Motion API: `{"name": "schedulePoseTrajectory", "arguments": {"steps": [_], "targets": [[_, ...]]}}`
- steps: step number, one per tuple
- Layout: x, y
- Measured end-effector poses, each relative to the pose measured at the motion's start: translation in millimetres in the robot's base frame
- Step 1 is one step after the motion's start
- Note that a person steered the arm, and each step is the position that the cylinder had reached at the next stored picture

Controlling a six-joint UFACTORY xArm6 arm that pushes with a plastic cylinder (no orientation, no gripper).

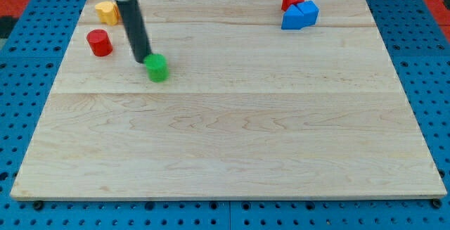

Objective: Move your arm to the top right

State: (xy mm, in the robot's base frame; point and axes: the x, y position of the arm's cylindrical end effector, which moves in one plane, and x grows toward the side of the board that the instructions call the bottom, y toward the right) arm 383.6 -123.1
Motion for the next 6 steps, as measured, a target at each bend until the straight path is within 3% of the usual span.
{"name": "schedulePoseTrajectory", "arguments": {"steps": [1,2,3,5,6], "targets": [[42.2,69.5],[50.1,77.0],[-8.1,151.1],[-110.0,356.1],[-170.6,379.0]]}}
